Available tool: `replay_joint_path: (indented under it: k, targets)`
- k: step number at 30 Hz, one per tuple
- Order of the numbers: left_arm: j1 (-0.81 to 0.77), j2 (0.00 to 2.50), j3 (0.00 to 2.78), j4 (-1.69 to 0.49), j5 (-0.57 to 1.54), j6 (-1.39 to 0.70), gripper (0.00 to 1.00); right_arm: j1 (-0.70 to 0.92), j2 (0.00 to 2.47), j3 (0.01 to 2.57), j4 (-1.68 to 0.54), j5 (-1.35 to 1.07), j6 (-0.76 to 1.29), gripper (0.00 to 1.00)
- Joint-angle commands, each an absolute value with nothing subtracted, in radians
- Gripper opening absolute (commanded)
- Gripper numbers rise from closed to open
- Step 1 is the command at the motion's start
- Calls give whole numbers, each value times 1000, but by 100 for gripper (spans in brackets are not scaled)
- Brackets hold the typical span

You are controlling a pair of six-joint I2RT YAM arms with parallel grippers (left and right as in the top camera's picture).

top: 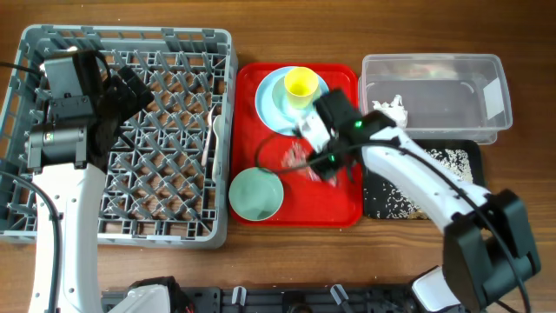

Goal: Sort waste into correct bins and load items into the dishwasher rack
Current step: 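Lift the wrapper with the right gripper and carry it over the clear bin, then open the right gripper to drop the wrapper into the bin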

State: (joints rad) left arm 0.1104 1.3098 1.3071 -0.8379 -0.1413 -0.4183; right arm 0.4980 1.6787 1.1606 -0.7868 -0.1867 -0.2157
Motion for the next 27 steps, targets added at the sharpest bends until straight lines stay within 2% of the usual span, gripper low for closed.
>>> replay_joint_path:
  k: [1,4,7,8,9,16,17,18,19,20,21,27]
  targets:
    - [115,1310,1313,-836,-147,-431,100,438,1600,1283,-748,-122,-135,4]
    - [115,1310,1313,-836,-147,-431,100,355,1572,1297,-668,65,35,4]
    - [115,1310,1313,-836,-147,-431,100,237,1572,1295,-621,119,239,4]
    - [115,1310,1313,-836,-147,-431,100,117,1582,1294,-611,91,532,4]
    - [115,1310,1313,-836,-147,-431,100,79,1588,1291,-609,73,618,4]
    - [115,1310,1313,-836,-147,-431,100,-76,1639,1248,-564,21,821,5]
    - [115,1310,1313,-836,-147,-431,100,-83,1647,1248,-561,21,813,17]
    - [115,1310,1313,-836,-147,-431,100,-86,1648,1248,-559,22,791,41]
    - [115,1310,1313,-836,-147,-431,100,-86,1648,1248,-551,21,753,79]
    - [115,1310,1313,-836,-147,-431,100,-85,1645,1248,-542,21,714,94]
    - [115,1310,1313,-836,-147,-431,100,-85,1645,1248,-539,21,688,100]
    - [115,1310,1313,-836,-147,-431,100,-86,1645,1248,-513,21,658,100]
